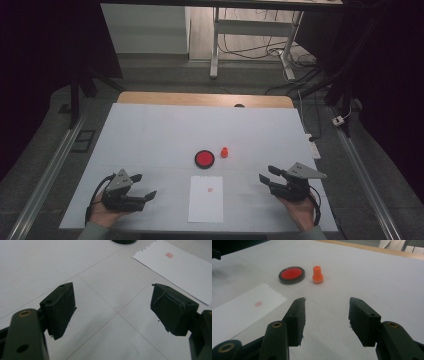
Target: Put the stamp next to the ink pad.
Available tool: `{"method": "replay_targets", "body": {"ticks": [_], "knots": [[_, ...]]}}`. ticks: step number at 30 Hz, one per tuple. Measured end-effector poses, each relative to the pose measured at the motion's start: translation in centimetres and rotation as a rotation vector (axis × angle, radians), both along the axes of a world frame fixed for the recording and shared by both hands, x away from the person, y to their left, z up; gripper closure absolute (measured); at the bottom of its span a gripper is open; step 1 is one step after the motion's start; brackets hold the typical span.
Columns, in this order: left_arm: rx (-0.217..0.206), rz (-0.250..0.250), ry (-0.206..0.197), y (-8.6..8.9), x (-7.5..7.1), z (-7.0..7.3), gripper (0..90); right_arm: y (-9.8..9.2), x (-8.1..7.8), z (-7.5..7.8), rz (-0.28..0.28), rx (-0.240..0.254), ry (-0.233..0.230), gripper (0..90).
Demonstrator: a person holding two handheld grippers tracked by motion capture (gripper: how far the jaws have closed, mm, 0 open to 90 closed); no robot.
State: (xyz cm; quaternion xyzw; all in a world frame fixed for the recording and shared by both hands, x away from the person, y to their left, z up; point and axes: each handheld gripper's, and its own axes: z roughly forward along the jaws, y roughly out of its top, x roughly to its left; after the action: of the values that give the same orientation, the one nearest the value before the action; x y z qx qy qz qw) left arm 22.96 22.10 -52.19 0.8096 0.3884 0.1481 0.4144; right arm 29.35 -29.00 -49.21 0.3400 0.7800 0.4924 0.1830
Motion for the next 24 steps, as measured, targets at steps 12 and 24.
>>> {"method": "replay_targets", "body": {"ticks": [12,24], "knots": [[0.000,-0.001,0.000,0.0,-0.1,0.0,20.4,-1.8,-1.8,-0.6,0.045,-0.044,-0.009,37.0],[-0.003,-0.002,-0.004,0.1,-0.1,0.0,20.3,-1.7,-1.9,-1.0,0.069,-0.057,-0.009,31.0]]}}
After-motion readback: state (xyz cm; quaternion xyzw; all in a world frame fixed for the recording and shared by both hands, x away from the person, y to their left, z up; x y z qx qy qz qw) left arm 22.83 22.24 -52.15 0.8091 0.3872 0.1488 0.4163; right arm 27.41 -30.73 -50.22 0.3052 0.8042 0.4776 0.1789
